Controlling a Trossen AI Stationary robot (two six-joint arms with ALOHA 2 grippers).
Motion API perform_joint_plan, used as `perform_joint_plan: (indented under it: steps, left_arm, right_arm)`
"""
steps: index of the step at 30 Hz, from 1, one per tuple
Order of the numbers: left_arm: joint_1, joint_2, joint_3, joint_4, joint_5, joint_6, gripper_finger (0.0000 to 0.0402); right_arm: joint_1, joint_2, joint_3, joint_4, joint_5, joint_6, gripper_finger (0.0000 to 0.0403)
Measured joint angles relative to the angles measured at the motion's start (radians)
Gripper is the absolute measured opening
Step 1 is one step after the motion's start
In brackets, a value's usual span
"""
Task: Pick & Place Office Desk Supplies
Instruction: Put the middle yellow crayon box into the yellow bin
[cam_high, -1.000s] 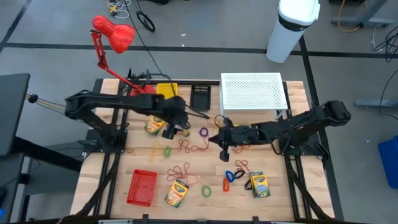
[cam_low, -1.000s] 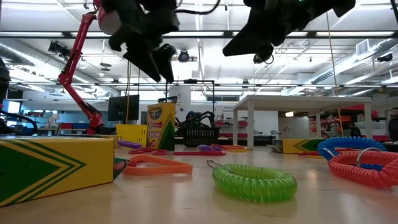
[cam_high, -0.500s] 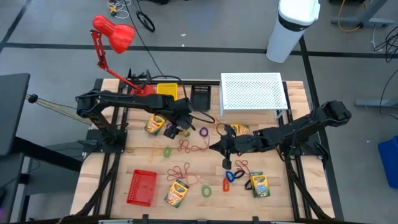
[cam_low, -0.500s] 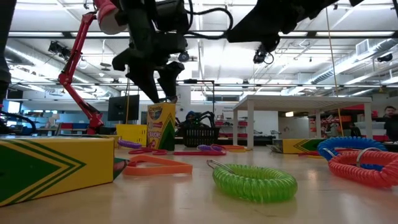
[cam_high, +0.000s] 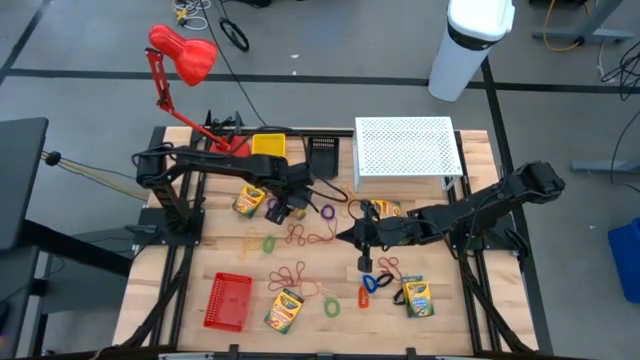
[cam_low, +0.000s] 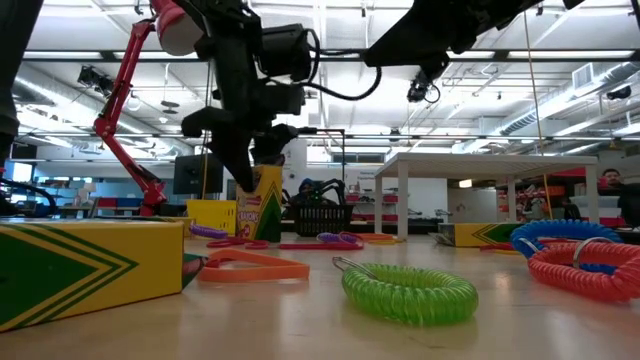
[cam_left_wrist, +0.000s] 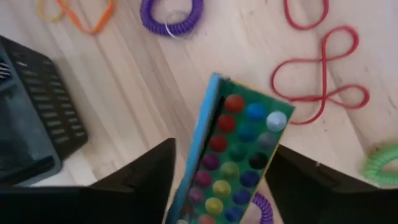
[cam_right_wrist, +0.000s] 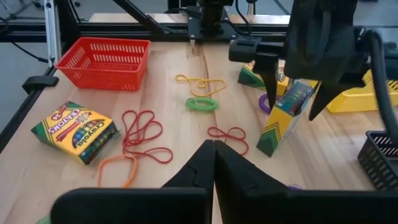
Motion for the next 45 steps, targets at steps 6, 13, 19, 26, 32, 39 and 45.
perform_joint_plan:
  steps: [6,13,19,26,32,39,45]
  left_arm:
    - [0.002,-0.001,0.000,-0.007,0.001,0.006,0.0146]
    - [0.034,-0.030,-0.002,-0.059,0.001,0.007,0.0106]
    - [0.107,-0.112,0.038,-0.121,-0.010,0.013,0.0109]
    - [0.271,-0.141,0.157,-0.230,-0.110,0.021,0.0109]
    - [0.435,-0.141,0.187,-0.228,-0.107,0.058,0.0109]
    - [0.536,-0.103,0.187,-0.215,-0.064,0.117,0.0109]
    - [0.614,-0.059,0.187,-0.189,-0.040,0.159,0.0109]
  right_arm:
    - [0.000,0.000,0.000,0.000,0.000,-0.014,0.0009]
    - [0.000,0.000,0.000,0.000,0.000,-0.015,0.0008]
    - [0.000,0.000,0.000,0.014,-0.001,-0.017,0.0007]
    - [0.000,0.000,0.000,0.016,-0.003,-0.017,0.0012]
    - [0.000,0.000,0.000,0.016,-0.017,-0.018,0.0004]
    - [0.000,0.000,0.000,0.018,-0.027,-0.041,0.0014]
    - [0.000,0.000,0.000,0.022,-0.037,-0.040,0.0005]
